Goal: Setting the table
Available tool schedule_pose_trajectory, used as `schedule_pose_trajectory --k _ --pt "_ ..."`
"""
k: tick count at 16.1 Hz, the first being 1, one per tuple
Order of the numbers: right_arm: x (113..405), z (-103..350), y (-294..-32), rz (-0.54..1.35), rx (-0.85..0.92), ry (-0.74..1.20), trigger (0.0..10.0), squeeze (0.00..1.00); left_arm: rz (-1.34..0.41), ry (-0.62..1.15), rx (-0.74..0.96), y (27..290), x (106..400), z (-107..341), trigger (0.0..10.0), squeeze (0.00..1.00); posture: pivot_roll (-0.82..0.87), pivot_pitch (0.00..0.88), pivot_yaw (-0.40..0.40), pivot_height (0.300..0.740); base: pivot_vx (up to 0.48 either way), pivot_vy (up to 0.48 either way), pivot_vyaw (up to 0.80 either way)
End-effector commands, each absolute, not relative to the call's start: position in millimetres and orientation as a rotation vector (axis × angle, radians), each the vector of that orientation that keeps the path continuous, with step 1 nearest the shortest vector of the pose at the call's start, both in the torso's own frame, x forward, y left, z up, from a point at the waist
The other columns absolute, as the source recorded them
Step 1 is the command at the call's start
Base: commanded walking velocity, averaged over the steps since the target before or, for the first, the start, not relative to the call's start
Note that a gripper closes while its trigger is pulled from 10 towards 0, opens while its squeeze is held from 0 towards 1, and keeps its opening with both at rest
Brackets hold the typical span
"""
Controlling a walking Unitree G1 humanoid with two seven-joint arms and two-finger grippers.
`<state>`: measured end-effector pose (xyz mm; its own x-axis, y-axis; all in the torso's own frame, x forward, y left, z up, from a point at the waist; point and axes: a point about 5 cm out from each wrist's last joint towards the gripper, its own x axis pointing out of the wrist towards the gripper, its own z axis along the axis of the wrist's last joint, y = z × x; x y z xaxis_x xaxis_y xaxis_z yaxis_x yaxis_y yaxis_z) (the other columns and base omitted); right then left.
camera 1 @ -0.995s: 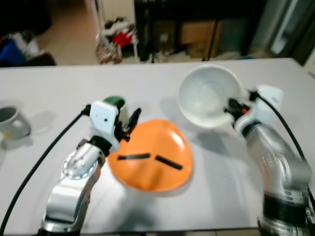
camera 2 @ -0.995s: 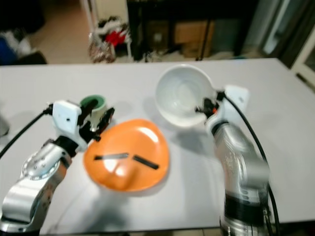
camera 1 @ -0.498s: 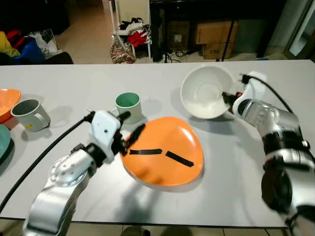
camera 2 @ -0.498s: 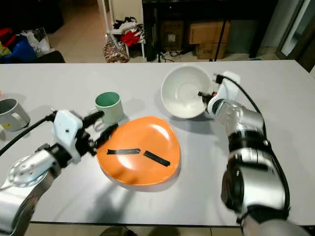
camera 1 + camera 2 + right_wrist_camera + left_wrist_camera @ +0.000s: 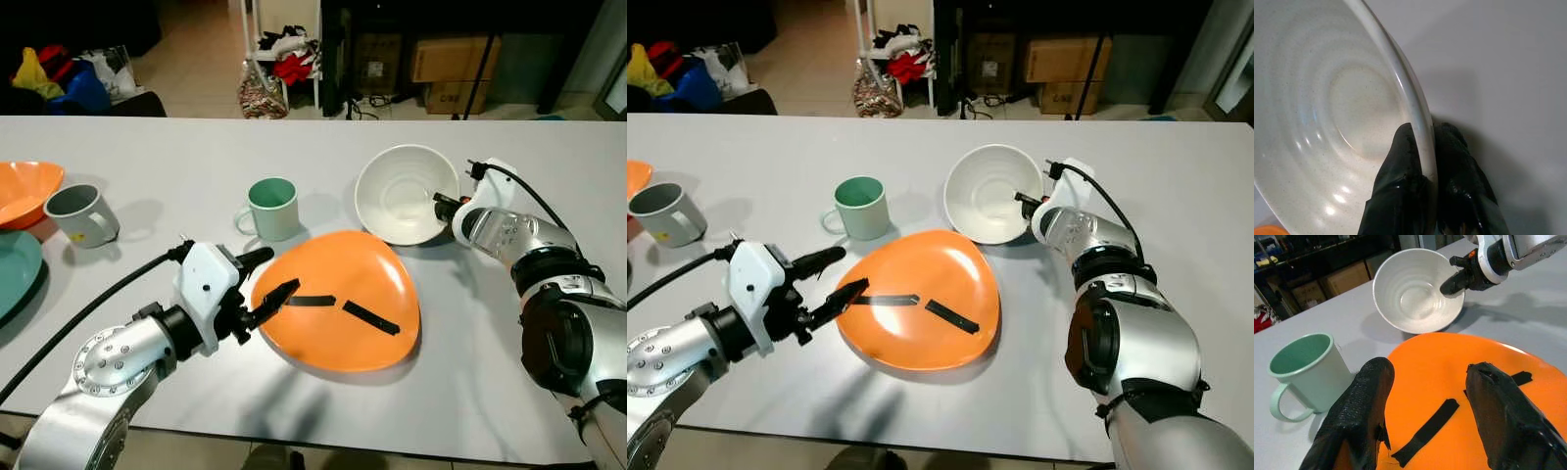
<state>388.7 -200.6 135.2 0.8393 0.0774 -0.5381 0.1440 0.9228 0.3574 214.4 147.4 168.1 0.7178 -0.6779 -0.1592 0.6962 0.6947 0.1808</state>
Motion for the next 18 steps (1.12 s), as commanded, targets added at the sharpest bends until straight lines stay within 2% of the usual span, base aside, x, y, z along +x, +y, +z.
schedule_pose_trajectory --k 1,6,10,13,15,18 --pt "393 144 -189 0.024 0.422 0.588 10.0 0.0 -0.778 0.075 0.254 148 213 173 10.0 0.0 0.25 0.0 0.079 0.727 0.0 0.0 0.0" --pt "396 158 -164 0.199 0.476 0.64 10.0 0.0 -0.79 0.078 0.256 148 215 174 10.0 0.0 0.24 0.0 0.084 0.727 0.0 0.0 0.0" --pt "395 160 -159 0.248 0.442 0.669 10.0 0.0 -0.798 0.079 0.257 146 216 174 10.0 0.0 0.24 0.0 0.082 0.727 0.0 0.0 0.0" --pt "395 158 -158 0.234 0.422 0.664 10.0 0.0 -0.797 0.08 0.257 146 215 174 10.0 0.0 0.24 0.0 0.08 0.727 0.0 0.0 0.0" --pt "400 161 -170 0.122 0.472 0.566 10.0 0.0 -0.792 0.08 0.259 147 216 174 10.0 0.0 0.25 0.0 0.078 0.727 0.0 0.0 0.0" --pt "400 159 -172 0.098 0.464 0.573 10.0 0.0 -0.792 0.082 0.257 147 215 173 10.0 0.0 0.24 0.0 0.079 0.727 0.0 0.0 0.0"
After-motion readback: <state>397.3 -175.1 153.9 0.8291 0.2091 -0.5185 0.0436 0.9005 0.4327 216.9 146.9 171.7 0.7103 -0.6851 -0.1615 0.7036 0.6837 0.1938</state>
